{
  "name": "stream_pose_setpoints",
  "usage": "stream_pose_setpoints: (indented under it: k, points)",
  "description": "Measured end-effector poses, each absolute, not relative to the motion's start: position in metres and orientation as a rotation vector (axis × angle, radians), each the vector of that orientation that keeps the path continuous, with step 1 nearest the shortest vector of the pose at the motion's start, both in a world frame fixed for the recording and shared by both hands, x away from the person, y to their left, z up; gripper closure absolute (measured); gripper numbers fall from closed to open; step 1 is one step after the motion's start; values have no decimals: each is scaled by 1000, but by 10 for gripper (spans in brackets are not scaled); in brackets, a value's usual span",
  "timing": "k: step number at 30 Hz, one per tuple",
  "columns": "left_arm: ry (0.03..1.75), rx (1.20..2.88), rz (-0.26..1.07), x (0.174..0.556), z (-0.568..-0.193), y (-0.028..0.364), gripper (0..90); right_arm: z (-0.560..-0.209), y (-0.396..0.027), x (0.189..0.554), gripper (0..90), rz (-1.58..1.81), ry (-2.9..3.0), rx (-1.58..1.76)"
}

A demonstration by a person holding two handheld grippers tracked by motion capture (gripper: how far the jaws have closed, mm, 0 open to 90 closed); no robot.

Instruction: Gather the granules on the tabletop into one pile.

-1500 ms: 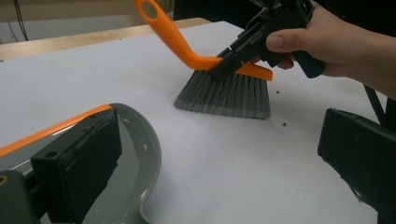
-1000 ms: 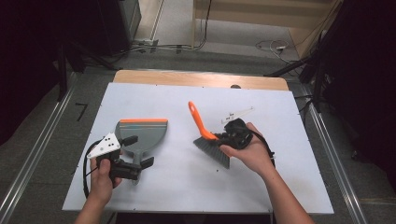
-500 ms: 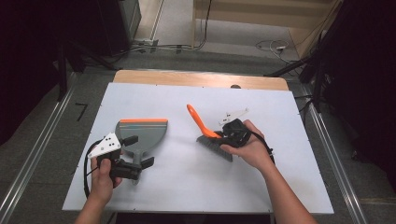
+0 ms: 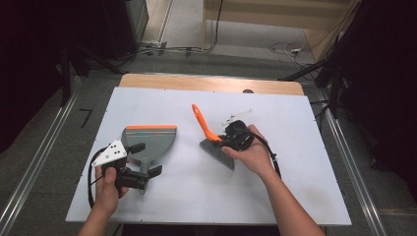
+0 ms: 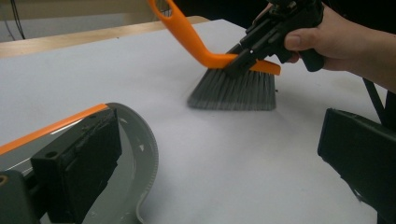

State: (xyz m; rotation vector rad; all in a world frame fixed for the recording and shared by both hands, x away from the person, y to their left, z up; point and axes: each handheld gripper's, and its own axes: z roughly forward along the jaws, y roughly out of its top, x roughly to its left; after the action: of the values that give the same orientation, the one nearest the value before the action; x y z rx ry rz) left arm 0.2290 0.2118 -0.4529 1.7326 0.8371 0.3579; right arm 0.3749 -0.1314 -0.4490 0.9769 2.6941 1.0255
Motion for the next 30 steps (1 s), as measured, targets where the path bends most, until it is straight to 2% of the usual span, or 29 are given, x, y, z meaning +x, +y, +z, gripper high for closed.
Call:
stream_pose_setpoints:
  k: [2,5,13,30]
  points:
    - [837,1733,359,230,-453,212,0,-446,-143,378,686,1000,2643,1038]
    - [839,1734,361,230,-453,212,0,-438,-163,376,686,1135,2618,1087]
    - [836,1740,359,230,-454,209,0,-419,-219,353,686,1323,2472,1206]
    - [850,1687,372,228,-451,218,0,-439,-336,310,686,1340,2235,1460]
